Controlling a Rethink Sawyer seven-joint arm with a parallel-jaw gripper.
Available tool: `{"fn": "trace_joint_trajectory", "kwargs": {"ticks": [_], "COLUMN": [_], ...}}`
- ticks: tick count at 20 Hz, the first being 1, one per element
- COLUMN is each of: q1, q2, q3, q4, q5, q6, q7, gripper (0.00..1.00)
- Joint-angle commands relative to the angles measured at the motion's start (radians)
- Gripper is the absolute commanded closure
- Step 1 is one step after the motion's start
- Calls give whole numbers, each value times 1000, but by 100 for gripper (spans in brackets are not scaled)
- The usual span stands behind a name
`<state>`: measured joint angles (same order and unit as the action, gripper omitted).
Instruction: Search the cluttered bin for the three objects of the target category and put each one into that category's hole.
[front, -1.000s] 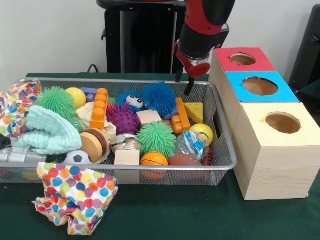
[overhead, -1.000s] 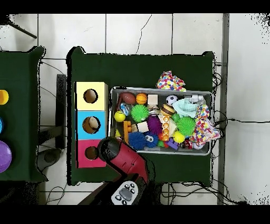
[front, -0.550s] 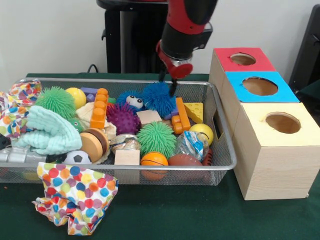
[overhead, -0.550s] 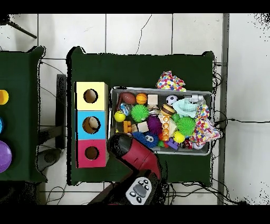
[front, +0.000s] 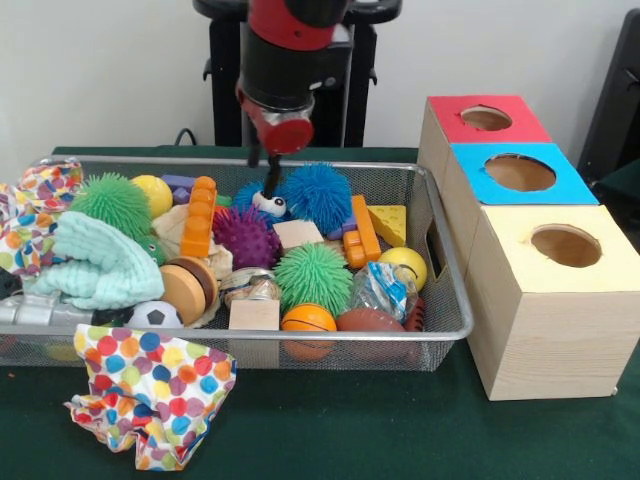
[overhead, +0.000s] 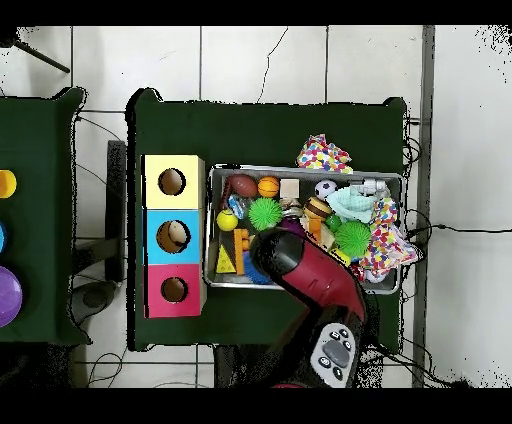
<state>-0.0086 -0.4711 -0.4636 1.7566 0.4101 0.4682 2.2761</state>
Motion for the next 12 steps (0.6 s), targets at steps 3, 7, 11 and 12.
{"fn": "trace_joint_trajectory", "kwargs": {"ticks": [3,7,11,12], "q1": [-72,-136,-268,-287], "q2": [-37,-54,-65,-64], "q3": [247,363,577,609], "q4": [-150,-134,-81,-81], "q5": [-135,-158,-165,-180], "q6": [28,-10,-119,-135], "q7": [-164,-177,-214,-212], "gripper": [0,0,0,0]}}
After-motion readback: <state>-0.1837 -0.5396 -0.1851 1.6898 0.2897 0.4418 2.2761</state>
